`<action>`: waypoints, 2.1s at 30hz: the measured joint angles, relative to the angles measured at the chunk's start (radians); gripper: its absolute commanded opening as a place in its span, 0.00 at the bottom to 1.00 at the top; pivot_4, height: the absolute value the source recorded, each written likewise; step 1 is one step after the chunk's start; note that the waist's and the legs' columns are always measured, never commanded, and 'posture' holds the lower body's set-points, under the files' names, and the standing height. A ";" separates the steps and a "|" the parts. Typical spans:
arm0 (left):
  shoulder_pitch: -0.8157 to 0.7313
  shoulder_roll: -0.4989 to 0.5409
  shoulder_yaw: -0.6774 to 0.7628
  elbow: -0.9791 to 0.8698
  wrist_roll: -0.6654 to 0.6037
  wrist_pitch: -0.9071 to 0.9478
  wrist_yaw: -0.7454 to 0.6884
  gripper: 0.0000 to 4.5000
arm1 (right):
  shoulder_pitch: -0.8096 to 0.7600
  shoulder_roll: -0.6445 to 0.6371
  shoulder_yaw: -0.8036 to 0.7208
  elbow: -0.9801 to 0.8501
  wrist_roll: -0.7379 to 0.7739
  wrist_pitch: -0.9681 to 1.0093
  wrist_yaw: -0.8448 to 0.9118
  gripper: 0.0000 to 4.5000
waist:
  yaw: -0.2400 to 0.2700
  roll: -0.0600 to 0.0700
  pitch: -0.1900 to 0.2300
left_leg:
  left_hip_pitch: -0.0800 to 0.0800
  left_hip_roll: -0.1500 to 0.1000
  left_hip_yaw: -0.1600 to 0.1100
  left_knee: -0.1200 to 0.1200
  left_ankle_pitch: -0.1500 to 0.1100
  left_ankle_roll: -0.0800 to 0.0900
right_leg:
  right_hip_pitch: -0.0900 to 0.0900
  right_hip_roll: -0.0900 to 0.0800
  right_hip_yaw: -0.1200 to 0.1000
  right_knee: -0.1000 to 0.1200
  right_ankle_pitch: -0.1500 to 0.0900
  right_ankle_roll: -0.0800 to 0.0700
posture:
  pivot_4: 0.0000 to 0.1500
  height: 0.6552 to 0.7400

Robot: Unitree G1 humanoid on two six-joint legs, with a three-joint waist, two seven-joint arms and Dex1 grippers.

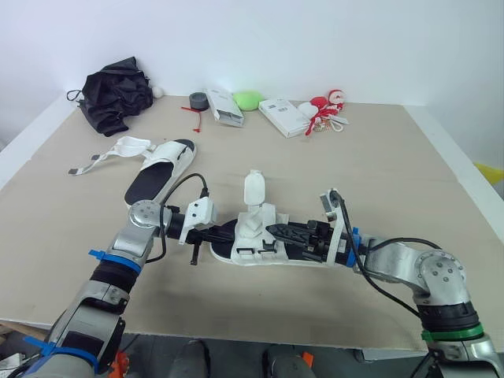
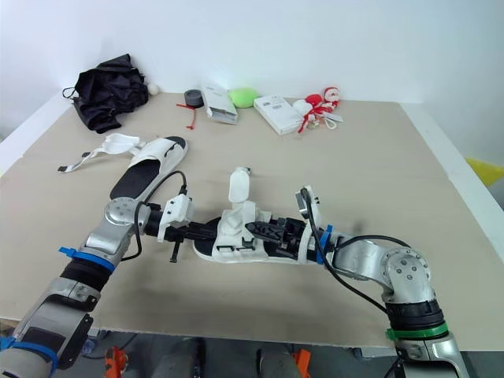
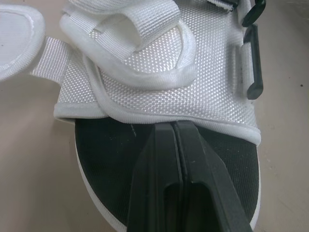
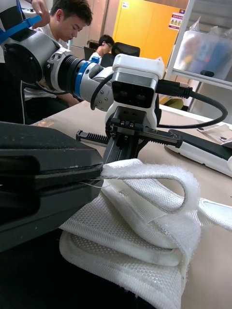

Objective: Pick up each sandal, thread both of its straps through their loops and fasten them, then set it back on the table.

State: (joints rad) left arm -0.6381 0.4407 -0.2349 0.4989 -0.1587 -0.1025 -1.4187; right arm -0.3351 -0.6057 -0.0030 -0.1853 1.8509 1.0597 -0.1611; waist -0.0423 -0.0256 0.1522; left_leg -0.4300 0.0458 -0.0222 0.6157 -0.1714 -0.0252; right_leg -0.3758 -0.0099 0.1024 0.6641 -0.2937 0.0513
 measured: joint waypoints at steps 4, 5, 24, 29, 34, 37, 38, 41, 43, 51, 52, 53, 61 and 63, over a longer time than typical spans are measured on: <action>0.000 0.000 0.000 0.000 -0.001 0.000 0.000 0.00 | 0.007 -0.009 0.005 -0.018 -0.005 0.000 0.003 0.01 | 0.000 0.000 0.000 | 0.000 0.000 0.000 0.000 0.000 0.000 | 0.000 0.000 0.000 0.000 0.000 0.000 | 1.00 0.98; 0.001 0.000 0.000 0.000 -0.001 0.000 0.000 0.00 | 0.007 -0.012 0.007 -0.018 -0.009 0.000 0.003 0.01 | 0.000 0.000 0.000 | 0.000 0.000 0.000 0.000 0.000 0.000 | 0.000 0.000 0.000 0.000 0.000 0.000 | 1.00 0.98; 0.004 -0.002 0.000 -0.009 -0.002 0.000 -0.003 0.00 | 0.027 -0.032 0.030 -0.102 -0.091 -0.009 0.098 0.01 | -0.001 0.000 0.000 | 0.000 0.001 -0.001 0.000 -0.004 0.006 | 0.000 0.002 -0.001 0.000 -0.001 0.000 | 1.00 0.98; 0.002 -0.003 0.000 -0.006 -0.002 0.000 -0.005 0.00 | 0.045 -0.029 0.029 -0.135 -0.090 -0.021 0.130 0.01 | -0.001 0.000 0.000 | 0.000 0.001 -0.001 0.000 -0.004 0.006 | 0.000 0.002 -0.001 0.000 -0.001 0.000 | 1.00 0.98; 0.002 -0.003 0.000 -0.005 -0.002 0.000 -0.004 0.00 | 0.045 -0.022 0.030 -0.135 -0.087 -0.032 0.133 0.01 | -0.001 0.000 0.000 | 0.000 0.001 -0.001 0.000 -0.004 0.006 | 0.000 0.002 -0.001 0.000 -0.001 0.000 | 1.00 0.98; 0.002 -0.003 0.000 -0.005 -0.002 0.000 -0.004 0.00 | 0.045 -0.023 0.041 -0.135 -0.071 -0.032 0.117 0.01 | -0.001 0.000 0.000 | 0.000 0.001 -0.001 0.000 -0.004 0.006 | 0.000 0.002 -0.001 0.000 -0.001 0.000 | 1.00 0.98; 0.002 -0.002 0.000 -0.005 -0.002 0.000 -0.004 0.00 | 0.045 -0.023 0.041 -0.133 -0.071 -0.032 0.108 0.01 | -0.001 0.000 0.000 | 0.001 0.001 -0.001 0.000 -0.004 0.006 | 0.000 0.002 -0.001 0.000 -0.001 0.000 | 1.00 0.98; 0.004 -0.002 0.000 -0.005 -0.002 0.000 -0.001 0.00 | 0.042 -0.024 0.043 -0.105 -0.069 -0.033 0.067 0.01 | -0.001 0.000 0.000 | 0.001 0.001 -0.001 0.000 -0.004 0.006 | 0.001 0.002 -0.001 0.000 -0.001 0.000 | 1.00 0.98; 0.007 -0.003 -0.001 -0.008 -0.002 0.000 -0.001 0.00 | 0.043 -0.024 0.051 -0.061 -0.060 -0.032 0.025 0.01 | -0.001 0.000 0.000 | 0.002 0.001 0.000 0.000 -0.004 0.006 | 0.001 0.002 0.000 0.000 -0.001 -0.001 | 1.00 0.98; 0.010 -0.003 -0.001 -0.008 -0.002 0.000 0.000 0.00 | 0.025 -0.028 0.051 -0.008 0.032 -0.026 -0.041 0.01 | -0.001 0.000 -0.001 | 0.002 0.001 -0.001 0.000 -0.004 0.006 | 0.002 0.002 0.000 0.000 -0.001 -0.001 | 1.00 0.98; 0.010 -0.004 -0.001 -0.008 -0.002 0.000 0.000 0.00 | 0.026 -0.031 0.051 -0.011 0.032 -0.022 -0.038 0.01 | -0.001 0.000 -0.001 | 0.002 0.001 -0.001 0.000 -0.004 0.006 | 0.002 0.002 0.000 0.000 -0.001 -0.001 | 1.00 0.98; 0.010 -0.004 -0.001 -0.008 -0.002 0.000 0.000 0.00 | 0.027 -0.033 0.051 -0.016 0.032 -0.021 -0.036 0.01 | -0.001 0.000 -0.001 | 0.002 0.001 -0.001 0.000 -0.004 0.006 | 0.002 0.002 0.000 0.000 -0.001 -0.001 | 1.00 0.98; 0.007 -0.004 -0.001 -0.008 -0.002 0.000 -0.001 0.00 | 0.053 -0.058 0.043 -0.121 -0.009 -0.011 0.075 0.01 | 0.000 0.000 0.000 | 0.002 0.001 -0.001 0.000 -0.004 0.007 | 0.002 0.002 -0.001 0.000 -0.002 -0.001 | 1.00 0.98; 0.008 -0.004 -0.001 -0.008 -0.002 0.000 -0.001 0.00 | 0.053 -0.070 0.048 -0.155 -0.077 -0.007 0.116 0.01 | 0.000 0.000 0.000 | 0.002 0.001 -0.001 0.000 -0.004 0.007 | 0.002 0.002 -0.001 0.000 -0.002 -0.001 | 1.00 0.98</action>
State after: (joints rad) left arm -0.6302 0.4368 -0.2360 0.4910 -0.1611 -0.1024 -1.4195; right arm -0.2822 -0.6752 0.0454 -0.3405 1.7740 1.0525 -0.0455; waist -0.0426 -0.0253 0.1517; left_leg -0.4283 0.0469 -0.0232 0.6155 -0.1756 -0.0184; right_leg -0.3743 -0.0082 0.1016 0.6641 -0.2958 0.0502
